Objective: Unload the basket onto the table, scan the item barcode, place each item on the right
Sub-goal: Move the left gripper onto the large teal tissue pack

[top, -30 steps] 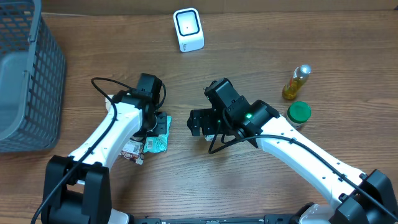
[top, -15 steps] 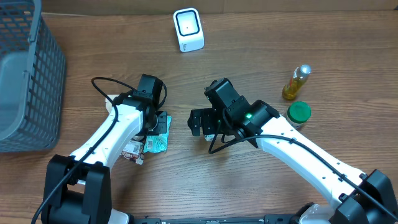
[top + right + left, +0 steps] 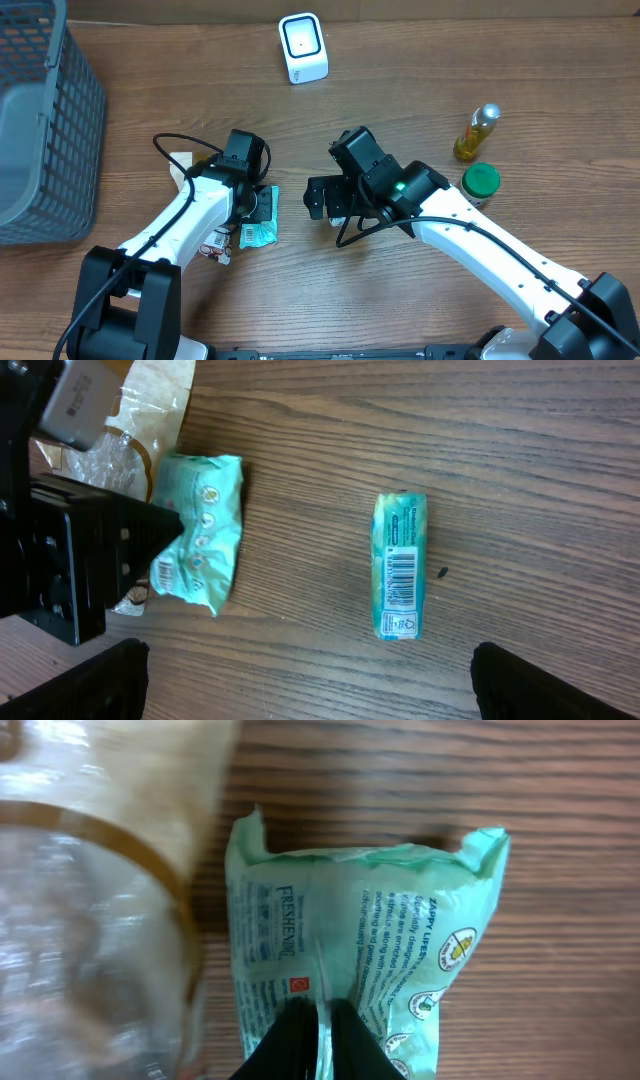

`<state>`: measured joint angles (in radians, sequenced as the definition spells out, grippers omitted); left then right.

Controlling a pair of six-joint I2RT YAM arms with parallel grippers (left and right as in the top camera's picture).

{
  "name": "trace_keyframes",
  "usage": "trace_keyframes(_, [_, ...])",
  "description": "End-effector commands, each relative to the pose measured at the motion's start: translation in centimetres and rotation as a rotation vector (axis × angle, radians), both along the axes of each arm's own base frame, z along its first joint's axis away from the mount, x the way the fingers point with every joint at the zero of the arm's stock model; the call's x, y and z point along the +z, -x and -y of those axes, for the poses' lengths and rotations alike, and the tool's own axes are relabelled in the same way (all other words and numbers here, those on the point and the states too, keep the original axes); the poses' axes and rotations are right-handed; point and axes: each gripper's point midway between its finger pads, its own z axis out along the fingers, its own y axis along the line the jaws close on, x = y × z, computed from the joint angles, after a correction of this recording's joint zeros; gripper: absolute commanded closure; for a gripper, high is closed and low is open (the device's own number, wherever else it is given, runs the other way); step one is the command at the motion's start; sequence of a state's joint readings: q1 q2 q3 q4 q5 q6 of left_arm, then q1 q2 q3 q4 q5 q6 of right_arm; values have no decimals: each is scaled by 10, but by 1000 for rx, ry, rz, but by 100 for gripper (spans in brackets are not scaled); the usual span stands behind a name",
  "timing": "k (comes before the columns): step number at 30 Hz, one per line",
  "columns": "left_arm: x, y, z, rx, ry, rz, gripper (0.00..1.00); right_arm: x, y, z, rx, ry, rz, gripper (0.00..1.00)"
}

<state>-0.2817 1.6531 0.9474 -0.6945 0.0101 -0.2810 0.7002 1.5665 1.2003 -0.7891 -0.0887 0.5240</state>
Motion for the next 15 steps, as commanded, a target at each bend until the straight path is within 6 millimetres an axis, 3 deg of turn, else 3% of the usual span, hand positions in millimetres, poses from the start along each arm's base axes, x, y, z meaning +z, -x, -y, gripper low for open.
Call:
trace_keyframes(1, [-2,15,28,-97,145,-47,89,-1,-1,3,-11,10,3,0])
trace_keyframes(4, [0,17,37,-163,191,-48,89,-2,0,4,-11,14,-3,0])
trace_keyframes(15, [5,11,38,-272,181,-15,96,-1,0,2,-8,6,-4,0])
